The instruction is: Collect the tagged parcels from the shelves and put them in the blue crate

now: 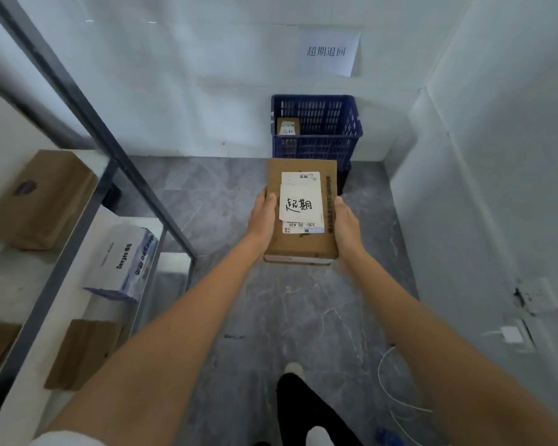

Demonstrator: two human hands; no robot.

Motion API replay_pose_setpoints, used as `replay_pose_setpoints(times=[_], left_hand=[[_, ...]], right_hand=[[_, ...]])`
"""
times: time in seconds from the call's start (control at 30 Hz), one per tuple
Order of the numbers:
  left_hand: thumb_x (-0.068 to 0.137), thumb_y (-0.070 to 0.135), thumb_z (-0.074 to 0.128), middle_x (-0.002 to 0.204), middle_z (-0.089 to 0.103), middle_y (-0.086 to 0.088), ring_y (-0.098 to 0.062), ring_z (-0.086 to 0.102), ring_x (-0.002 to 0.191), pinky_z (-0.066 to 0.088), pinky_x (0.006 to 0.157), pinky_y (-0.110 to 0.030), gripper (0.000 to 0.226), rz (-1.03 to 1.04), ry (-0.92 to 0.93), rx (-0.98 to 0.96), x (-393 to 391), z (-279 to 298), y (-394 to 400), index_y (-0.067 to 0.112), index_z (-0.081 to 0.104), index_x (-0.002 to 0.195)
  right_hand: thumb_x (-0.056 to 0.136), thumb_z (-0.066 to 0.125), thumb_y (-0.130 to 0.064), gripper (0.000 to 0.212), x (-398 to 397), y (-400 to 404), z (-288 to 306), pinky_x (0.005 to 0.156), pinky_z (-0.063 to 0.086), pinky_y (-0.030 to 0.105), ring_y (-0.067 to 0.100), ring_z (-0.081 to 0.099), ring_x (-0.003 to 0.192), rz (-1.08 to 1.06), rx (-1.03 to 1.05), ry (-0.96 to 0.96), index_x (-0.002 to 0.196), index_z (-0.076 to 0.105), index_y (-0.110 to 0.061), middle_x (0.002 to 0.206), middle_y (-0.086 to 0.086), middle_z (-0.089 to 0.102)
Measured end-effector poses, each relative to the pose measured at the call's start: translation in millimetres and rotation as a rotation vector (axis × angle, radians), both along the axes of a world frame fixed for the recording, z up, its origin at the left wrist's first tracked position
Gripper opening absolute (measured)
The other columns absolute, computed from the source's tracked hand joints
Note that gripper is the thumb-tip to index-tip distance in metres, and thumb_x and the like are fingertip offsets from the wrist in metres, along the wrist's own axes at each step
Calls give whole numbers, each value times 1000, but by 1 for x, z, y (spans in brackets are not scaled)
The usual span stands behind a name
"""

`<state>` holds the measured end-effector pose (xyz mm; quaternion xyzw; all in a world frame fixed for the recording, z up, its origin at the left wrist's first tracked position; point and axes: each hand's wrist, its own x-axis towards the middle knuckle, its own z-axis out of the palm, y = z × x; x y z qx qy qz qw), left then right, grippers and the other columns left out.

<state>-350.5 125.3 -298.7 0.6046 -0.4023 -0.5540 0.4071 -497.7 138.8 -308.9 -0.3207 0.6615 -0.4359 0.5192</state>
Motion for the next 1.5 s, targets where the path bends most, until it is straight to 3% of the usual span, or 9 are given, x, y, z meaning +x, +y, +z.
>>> replay_pose_setpoints(times=[0.27,0.43,0.67,0.87,0.97,1.07,1.17,1.33,1.5], left_hand=[[97,42,33,135,56,-4,-23,53,123,40,107,-48,49,15,-8,61,-14,-19,-138,27,40,143],[100,33,32,136,36,-9,-10,29,108,26,98,-27,44,34,-109,98,-18,-28,-232,29,41,143],[101,30,27,124,45,-3,-15,30,114,25,92,-31,39,-64,-126,112,-30,-46,-363,26,48,134],[99,32,29,129,41,-6,-13,29,108,28,101,-34,44,-85,-94,179,-55,-56,-458,34,42,141],[85,57,32,131,49,-1,-19,40,123,31,111,-42,53,-104,-94,212,-69,-103,-521,48,42,136],[77,67,35,140,51,3,-26,38,135,32,111,-51,63,-89,-87,296,-86,-141,-581,46,41,137],[89,58,35,141,49,7,-18,40,133,30,113,-44,57,-94,-18,337,-102,-134,-629,33,43,140],[102,42,31,152,36,0,-22,32,141,23,117,-40,54,-59,0,422,-119,-126,-710,21,27,151],[99,51,28,154,34,-1,-27,33,139,24,115,-47,56,-104,-72,519,-129,-174,-799,29,26,151]], right_hand=[[104,34,-42,43,-15,-137,-16,86,49,31,18,64,103,-3,64,1,122,62,-16,112,2,69],[105,32,-39,35,-19,-226,-28,67,45,18,6,60,86,-25,66,16,113,60,-20,102,-3,65],[104,32,-42,45,-28,-347,-49,93,46,34,20,60,109,-70,122,68,126,61,-15,118,3,66],[105,31,-39,35,-52,-444,-69,92,48,36,21,61,102,-75,129,102,90,60,-25,105,4,66],[103,33,-44,38,-67,-503,-88,96,48,42,26,61,106,-71,155,135,83,61,-27,115,11,64],[104,34,-40,35,-85,-559,-100,86,48,32,20,62,103,-47,147,115,94,64,-26,105,1,68],[103,36,-41,35,-100,-613,-116,101,49,43,17,63,110,-34,151,72,112,66,-26,115,-1,70],[104,34,-39,28,-115,-698,-138,102,48,42,16,62,112,-61,214,44,97,60,-39,115,-3,69],[98,38,-49,37,-128,-786,-189,103,47,46,19,60,116,-78,300,79,121,60,-31,123,0,66]])
